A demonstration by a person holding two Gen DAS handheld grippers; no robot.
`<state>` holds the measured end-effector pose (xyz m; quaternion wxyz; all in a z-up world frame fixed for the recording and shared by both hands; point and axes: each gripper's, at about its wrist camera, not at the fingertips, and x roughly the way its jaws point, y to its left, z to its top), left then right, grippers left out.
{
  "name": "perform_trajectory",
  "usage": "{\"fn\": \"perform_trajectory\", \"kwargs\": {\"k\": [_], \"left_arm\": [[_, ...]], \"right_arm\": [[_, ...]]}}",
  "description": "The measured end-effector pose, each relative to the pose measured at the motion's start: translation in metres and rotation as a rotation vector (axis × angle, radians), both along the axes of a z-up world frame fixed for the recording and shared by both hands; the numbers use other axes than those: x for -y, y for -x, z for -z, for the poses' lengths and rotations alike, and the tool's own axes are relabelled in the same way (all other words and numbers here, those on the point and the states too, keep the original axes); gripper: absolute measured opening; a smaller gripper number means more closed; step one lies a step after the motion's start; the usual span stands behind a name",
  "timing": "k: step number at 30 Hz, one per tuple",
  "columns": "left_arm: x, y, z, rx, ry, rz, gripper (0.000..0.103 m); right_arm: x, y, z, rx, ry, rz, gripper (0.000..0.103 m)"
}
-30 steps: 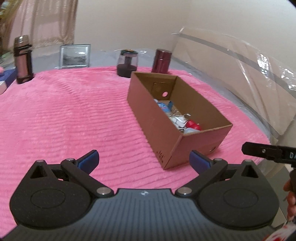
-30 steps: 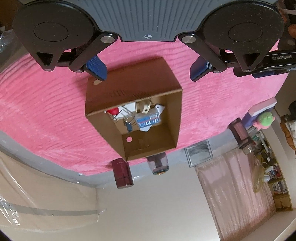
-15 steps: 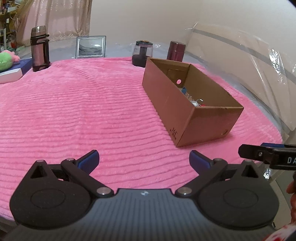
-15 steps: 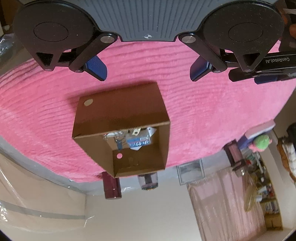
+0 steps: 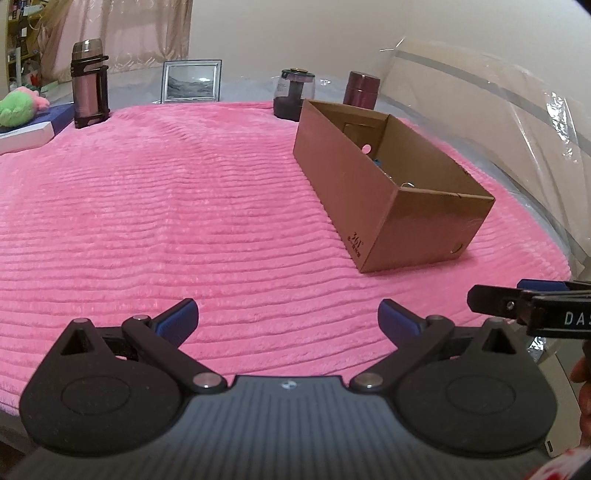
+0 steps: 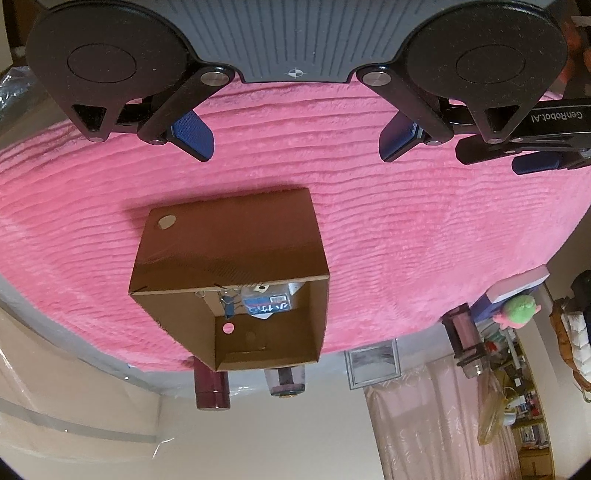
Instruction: Organize rigid objects
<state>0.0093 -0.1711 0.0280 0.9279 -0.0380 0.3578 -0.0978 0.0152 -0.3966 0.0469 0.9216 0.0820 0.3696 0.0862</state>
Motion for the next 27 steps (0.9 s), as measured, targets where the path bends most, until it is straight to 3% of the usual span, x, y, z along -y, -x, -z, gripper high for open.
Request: {"fn": "perform_trajectory", "kwargs": {"k": [27], "left_arm": [[0.001, -0.011, 0.009, -0.018, 0.007, -0.008, 0.102]], "right_arm": [[0.001, -0.014, 0.011, -0.021, 0.017, -0.011, 0.093]]}}
